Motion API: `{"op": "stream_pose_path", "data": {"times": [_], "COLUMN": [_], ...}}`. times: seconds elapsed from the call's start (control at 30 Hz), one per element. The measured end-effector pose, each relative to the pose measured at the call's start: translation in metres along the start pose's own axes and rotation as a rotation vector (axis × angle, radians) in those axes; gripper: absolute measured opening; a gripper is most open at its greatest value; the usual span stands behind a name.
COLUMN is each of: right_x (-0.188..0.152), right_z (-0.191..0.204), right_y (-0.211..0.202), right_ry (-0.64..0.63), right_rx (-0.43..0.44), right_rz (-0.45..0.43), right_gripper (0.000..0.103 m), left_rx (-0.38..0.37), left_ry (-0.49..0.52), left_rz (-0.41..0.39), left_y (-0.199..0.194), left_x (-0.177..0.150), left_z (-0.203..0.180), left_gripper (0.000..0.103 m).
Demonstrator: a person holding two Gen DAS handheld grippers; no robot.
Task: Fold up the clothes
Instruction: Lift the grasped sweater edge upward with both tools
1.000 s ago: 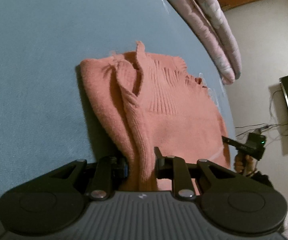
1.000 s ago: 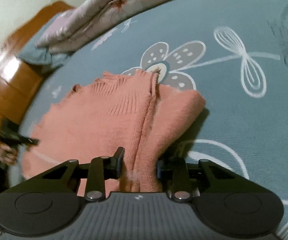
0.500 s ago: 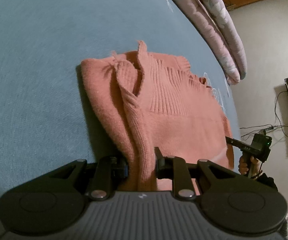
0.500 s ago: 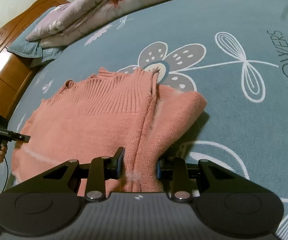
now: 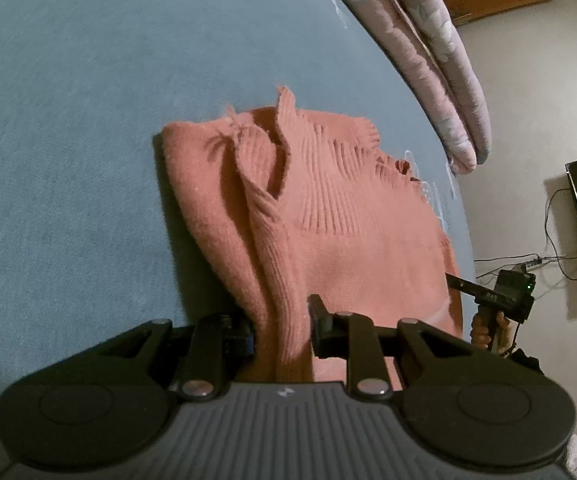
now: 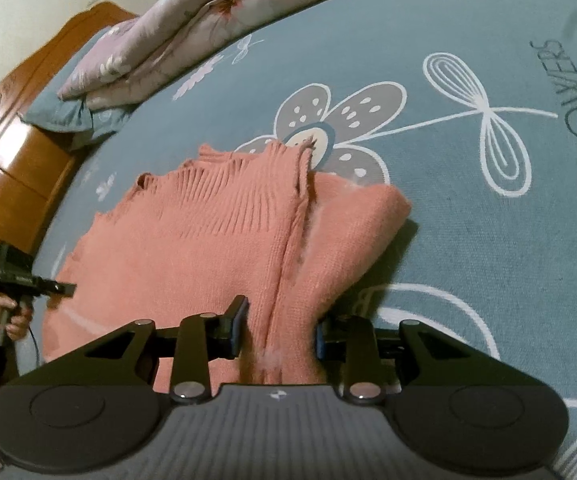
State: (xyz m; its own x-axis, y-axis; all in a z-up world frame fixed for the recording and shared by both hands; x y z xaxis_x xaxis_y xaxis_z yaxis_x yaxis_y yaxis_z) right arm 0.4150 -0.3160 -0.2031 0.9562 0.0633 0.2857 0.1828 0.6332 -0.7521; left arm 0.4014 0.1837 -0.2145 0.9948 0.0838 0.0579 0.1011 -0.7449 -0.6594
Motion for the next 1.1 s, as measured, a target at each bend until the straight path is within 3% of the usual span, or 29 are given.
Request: {"op": "stream_pose_path", "data": {"times": [0.03,0.1,0.23,0.27,0.33,0.6,0.8,1.1], "right_x": [0.001,0.003,0.006,0.006,0.005,0.005,0.003,0.001], "right_z": [-0.003,-0.008,-0.003,0.0,0.003,0.021,0.032,0.069], "right_y": [0.0,0.001,0.003,0.004,0.004,0.006,0.007,0.007], "right_ry": [0.014,0.049,0.037,0.02,0.013,0.06,0.091,0.047], "right_rx": [0.02,0.102,0.115,0.086,-0.002,-0.185,-0.293,-0.511], "right_rz": [-0.002,-0.003,-0.008,-0.007,-0.007,0.014,0.02,-0.037], "right_gripper": [0.039,0.06,0.063,0.058,0.033,0.03,0.029,0.023], "left_rx": [-0.01,-0.039,-0.061,-0.057,-0.043,0.114,0.175,0.324], "left_ry": [-0.009,-0.03,-0.041,-0.039,-0.04,-0.03,-0.052,-0.026], "left_rz": [-0.002,-0.006,-0.027,-0.032,-0.034,-0.039,-0.064,-0.167], "left_y": [0.0,0.001,0.003,0.003,0.004,0.006,0.006,-0.002], "left_x": [0.0,0.0,-0.001,-0.002,-0.002,-0.003,-0.006,-0.021], "left_z": [0.001,0.006,0.009,0.009,0.008,-0.013,-0.024,-0.054], "left_gripper": [0.024,0.025,0.025,0.025,0.025,0.022,0.02,0.017]}}
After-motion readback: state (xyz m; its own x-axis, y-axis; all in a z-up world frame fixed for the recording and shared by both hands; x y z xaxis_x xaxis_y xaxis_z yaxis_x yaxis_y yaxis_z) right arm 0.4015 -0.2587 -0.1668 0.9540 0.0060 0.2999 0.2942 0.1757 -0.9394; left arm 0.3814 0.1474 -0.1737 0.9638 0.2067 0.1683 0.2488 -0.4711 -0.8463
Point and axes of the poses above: each gripper's, at about its wrist camera, not at the fingertips, and y roughly the way its jaws point, z to its left, x to its top, the point moved 5 cm from there along y, roughly the way its jaws point, and after that the axes turned 11 degrees about z, right-handed, at the moved point
